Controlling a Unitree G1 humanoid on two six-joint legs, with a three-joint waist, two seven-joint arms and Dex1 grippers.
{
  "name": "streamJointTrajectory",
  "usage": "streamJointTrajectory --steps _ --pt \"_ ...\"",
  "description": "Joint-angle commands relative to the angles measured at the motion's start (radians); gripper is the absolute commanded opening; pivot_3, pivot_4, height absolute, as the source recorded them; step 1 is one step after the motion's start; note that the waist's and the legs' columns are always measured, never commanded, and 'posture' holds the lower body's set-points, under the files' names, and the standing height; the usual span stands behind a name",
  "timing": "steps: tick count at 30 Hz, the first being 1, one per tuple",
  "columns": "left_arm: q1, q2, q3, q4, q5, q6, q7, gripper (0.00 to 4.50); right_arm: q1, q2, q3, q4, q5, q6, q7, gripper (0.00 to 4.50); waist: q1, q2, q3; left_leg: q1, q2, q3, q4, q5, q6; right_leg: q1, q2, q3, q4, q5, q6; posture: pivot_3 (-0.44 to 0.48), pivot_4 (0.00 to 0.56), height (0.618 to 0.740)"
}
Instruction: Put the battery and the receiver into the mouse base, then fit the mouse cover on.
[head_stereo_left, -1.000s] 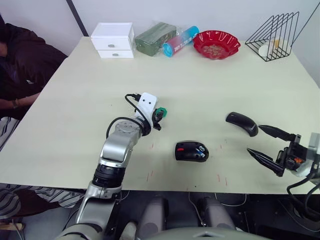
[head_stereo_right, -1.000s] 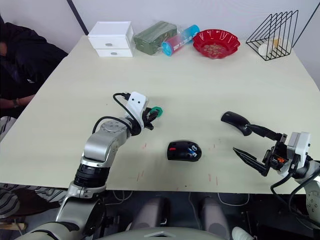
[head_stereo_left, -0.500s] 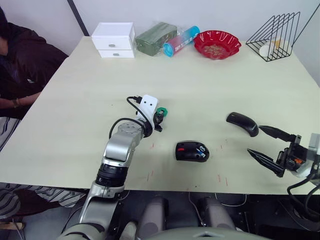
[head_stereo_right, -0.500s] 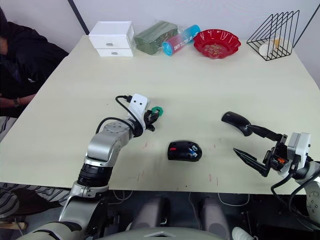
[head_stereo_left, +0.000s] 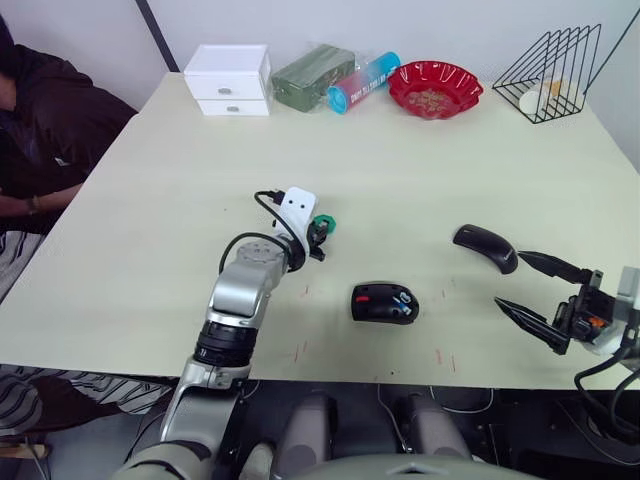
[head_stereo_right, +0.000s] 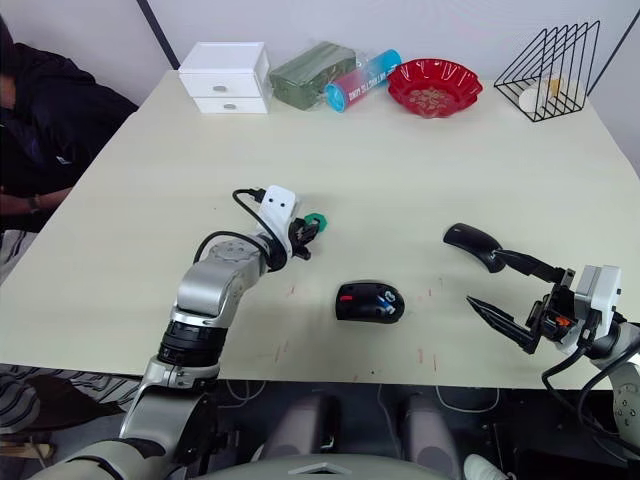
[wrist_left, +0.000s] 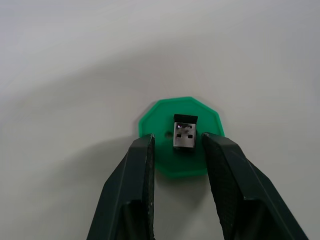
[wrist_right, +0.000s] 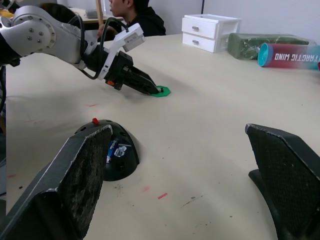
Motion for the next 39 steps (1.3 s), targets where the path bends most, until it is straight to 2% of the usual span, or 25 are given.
streamJointTrajectory --steps 1,4,5,6,7,8,9,20,27,30,35,39 --pt "-0.017 0.001 0.011 0.001 -0.01 -0.013 -0.015 1.61 0.005 -0.006 -0.034 -0.017 0.004 -0.021 -0.003 4.5 0.0 0.0 0.0 0.0 0.0 0.0 0.0 0.0 0.0 0.0 0.0 0.0 0.0 0.0 0.0 0.0 0.15 0.74" --pt "-0.016 0.004 0.01 0.008 -0.012 -0.011 -0.02 1.61 0.007 -0.005 -0.034 -0.017 0.003 -0.024 -0.004 4.5 0.0 0.0 0.0 0.0 0.0 0.0 0.0 0.0 0.0 0.0 0.0 0.0 0.0 0.0 0.0 0.0 0.15 0.74" --pt "-0.015 0.005 0.011 0.008 -0.012 -0.01 -0.021 1.17 0.008 -0.005 -0.034 -0.018 0.004 -0.025 -0.004 4.5 0.0 0.0 0.0 0.0 0.0 0.0 0.0 0.0 0.0 0.0 0.0 0.0 0.0 0.0 0.0 0.0 0.15 0.74" --pt "-0.012 0.005 0.013 0.007 -0.013 -0.006 -0.021 1.06 0.009 -0.005 -0.034 -0.019 0.005 -0.025 -0.004 4.5 0.0 0.0 0.0 0.0 0.0 0.0 0.0 0.0 0.0 0.0 0.0 0.0 0.0 0.0 0.0 0.0 0.15 0.74" --pt "-0.011 0.005 0.014 0.006 -0.013 -0.003 -0.02 0.57 0.01 -0.005 -0.034 -0.02 0.006 -0.026 -0.004 4.5 0.0 0.0 0.0 0.0 0.0 0.0 0.0 0.0 0.0 0.0 0.0 0.0 0.0 0.0 0.0 0.0 0.15 0.74" --pt "-0.01 0.004 0.015 0.006 -0.014 -0.001 -0.02 0.42 0.011 -0.005 -0.034 -0.021 0.006 -0.027 -0.005 4.5 0.0 0.0 0.0 0.0 0.0 0.0 0.0 0.0 0.0 0.0 0.0 0.0 0.0 0.0 0.0 0.0 0.15 0.74" --pt "-0.008 0.005 0.016 0.005 -0.013 0.0 -0.018 0.09 0.012 -0.006 -0.035 -0.021 0.009 -0.027 -0.002 4.5 0.0 0.0 0.0 0.0 0.0 0.0 0.0 0.0 0.0 0.0 0.0 0.0 0.0 0.0 0.0 0.0 0.15 0.74" --pt "-0.011 0.021 0.025 0.004 -0.01 -0.006 -0.015 0.09 0.005 -0.015 -0.032 -0.014 0.031 -0.019 0.031 4.5 0.0 0.0 0.0 0.0 0.0 0.0 0.0 0.0 0.0 0.0 0.0 0.0 0.0 0.0 0.0 0.0 0.15 0.74" --pt "-0.036 0.074 0.02 0.023 -0.026 -0.055 -0.092 0.09 0.001 -0.02 -0.033 -0.01 0.032 -0.017 0.04 4.5 -0.001 0.0 0.0 0.0 0.0 0.0 0.0 0.0 0.0 0.0 0.0 0.0 0.0 0.0 0.0 0.0 0.15 0.74" --pt "-0.045 0.136 -0.001 0.022 -0.032 -0.111 -0.189 0.09 0.0 -0.02 -0.034 -0.007 0.028 -0.022 0.041 4.5 -0.001 0.0 0.0 0.0 0.0 0.0 0.0 0.0 0.0 0.0 0.0 0.0 0.0 0.0 0.0 0.0 0.15 0.74" --pt "-0.064 0.267 -0.041 0.043 -0.069 -0.242 -0.449 0.09 -0.005 -0.015 -0.032 -0.007 0.029 -0.017 0.031 4.5 -0.001 0.0 0.0 0.0 0.0 0.0 0.0 0.0 0.0 0.0 0.0 0.0 0.0 0.0 0.0 0.0 0.15 0.74" --pt "-0.106 0.319 -0.043 0.103 -0.105 -0.338 -0.618 0.09 -0.017 -0.018 -0.029 -0.011 0.04 0.005 0.014 4.5 0.0 0.0 0.0 0.0 0.0 0.001 0.0 0.0 0.0 0.0 0.0 0.0 0.0 0.0 0.0 0.0 0.15 0.74"
